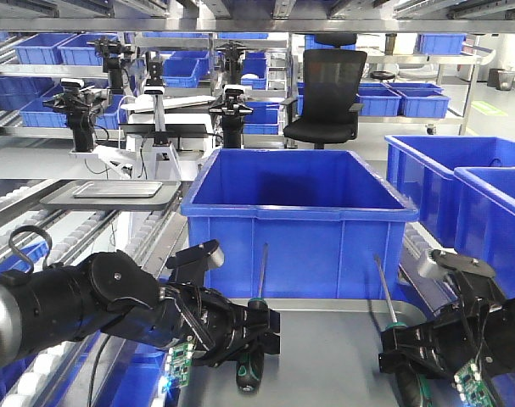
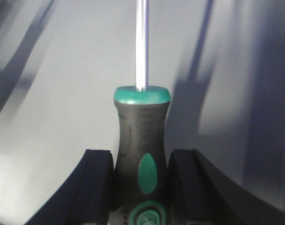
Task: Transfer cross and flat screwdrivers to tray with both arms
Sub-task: 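Lower both grippers with screwdrivers toward the grey metal tray, then lay both screwdrivers flat on the tray and open both grippers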
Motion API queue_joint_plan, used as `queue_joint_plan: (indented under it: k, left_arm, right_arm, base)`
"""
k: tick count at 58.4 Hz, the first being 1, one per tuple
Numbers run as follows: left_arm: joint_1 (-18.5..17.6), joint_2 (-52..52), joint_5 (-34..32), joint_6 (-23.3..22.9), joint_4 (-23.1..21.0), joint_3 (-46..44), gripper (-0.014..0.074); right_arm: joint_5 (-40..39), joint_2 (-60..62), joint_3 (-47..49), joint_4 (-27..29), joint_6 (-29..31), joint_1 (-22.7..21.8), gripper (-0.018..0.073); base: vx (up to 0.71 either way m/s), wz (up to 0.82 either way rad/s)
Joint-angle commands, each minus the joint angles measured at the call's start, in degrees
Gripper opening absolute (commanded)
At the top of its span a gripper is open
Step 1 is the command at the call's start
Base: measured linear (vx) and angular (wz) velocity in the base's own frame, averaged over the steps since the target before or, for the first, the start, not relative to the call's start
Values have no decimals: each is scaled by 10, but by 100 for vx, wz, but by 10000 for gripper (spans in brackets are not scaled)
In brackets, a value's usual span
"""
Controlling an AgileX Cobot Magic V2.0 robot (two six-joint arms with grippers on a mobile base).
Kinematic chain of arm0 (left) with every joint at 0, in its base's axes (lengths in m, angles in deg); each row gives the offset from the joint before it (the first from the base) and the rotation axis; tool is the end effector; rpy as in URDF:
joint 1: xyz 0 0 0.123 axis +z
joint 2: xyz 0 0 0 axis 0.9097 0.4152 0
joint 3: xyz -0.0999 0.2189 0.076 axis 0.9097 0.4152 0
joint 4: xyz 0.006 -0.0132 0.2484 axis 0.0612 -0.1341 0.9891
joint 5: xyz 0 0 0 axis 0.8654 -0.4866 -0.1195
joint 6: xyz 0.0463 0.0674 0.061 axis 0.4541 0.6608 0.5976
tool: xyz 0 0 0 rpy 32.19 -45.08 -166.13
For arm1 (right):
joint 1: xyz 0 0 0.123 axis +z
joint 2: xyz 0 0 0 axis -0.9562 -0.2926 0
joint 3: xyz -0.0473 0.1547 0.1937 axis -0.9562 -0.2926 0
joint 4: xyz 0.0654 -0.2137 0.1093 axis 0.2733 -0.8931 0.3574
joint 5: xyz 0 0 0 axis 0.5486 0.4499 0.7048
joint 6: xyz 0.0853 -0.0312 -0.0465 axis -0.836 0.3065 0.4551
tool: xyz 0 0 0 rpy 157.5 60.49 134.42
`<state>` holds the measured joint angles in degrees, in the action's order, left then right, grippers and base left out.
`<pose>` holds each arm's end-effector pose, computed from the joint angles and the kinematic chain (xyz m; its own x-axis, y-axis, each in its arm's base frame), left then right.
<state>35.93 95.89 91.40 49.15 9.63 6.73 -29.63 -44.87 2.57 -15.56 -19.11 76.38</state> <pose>0.3325 -0.2338 0.2181 -0.8711 0.0155 -0.4909 0.3296 0.7594 -0.5610 0.3102 0.0551 0.2250 -0.8565 0.0414 -0.5145 -0.1671 0.9209 0.3522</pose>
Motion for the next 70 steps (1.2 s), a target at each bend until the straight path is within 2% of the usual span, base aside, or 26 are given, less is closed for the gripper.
queue_joint_plan:
  k: [1,7,13,22,29,57,70]
  left_arm:
    - [-3,-30,-10,-5,-22,-20,33]
    - [-3,-30,7,-5,-23,-20,85]
    - [-3,-30,38,-5,-23,-20,174]
    - [-3,-30,40,-11,-23,-20,313]
    - [-3,-30,40,-18,-23,-20,382]
    - [-3,-30,39,-10,-22,-20,405]
    - [-3,-30,50,13,-22,-20,494]
  right_arm:
    - [-20,19,21,18,6,-1,4]
    - [-18,19,21,19,6,-1,34]
    - [-14,19,21,19,6,-1,80]
    - [-8,19,21,20,6,-1,159]
    - [-2,19,21,20,6,-1,225]
    - [10,19,21,20,32,-1,417]
    - [9,19,22,20,36,-1,495]
  base:
    - [0,0]
    - [0,0]
    - [0,0]
    - [0,0]
    - [0,0]
    - [0,0]
    - [0,0]
